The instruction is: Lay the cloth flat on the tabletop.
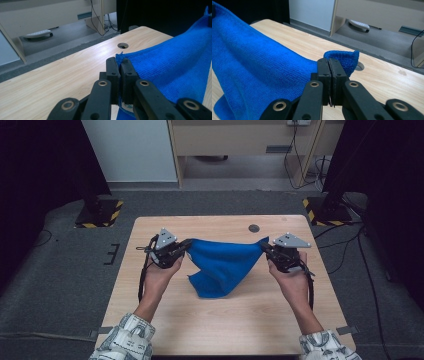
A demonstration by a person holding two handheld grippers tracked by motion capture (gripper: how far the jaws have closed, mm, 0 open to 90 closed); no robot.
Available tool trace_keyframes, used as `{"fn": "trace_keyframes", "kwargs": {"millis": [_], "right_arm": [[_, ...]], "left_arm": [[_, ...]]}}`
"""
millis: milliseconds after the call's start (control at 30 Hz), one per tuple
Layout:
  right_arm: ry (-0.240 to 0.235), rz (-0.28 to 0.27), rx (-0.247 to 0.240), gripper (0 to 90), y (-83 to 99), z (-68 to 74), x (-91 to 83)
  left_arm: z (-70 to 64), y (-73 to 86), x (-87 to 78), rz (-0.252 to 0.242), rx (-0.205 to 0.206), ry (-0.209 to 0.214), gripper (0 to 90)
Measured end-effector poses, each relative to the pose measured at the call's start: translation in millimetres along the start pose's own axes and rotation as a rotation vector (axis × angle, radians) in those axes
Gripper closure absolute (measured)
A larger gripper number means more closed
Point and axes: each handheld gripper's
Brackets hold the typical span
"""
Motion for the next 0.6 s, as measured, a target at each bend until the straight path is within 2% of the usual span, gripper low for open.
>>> {"fn": "trace_keyframes", "kwargs": {"millis": [600], "right_arm": [[0.002,-0.03,0.002,88.6,-8.4,2.3,-2.0]], "left_arm": [[-2.9,-11.5,-7.0,-0.03,0.004,0.002,86.8]]}}
Point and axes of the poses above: each handheld gripper's, and its own axes: x roughly forward along the jaws, y roughly out of its underside, z roughly to its left, and after that the axes turned 13 degrees about -z, right-handed
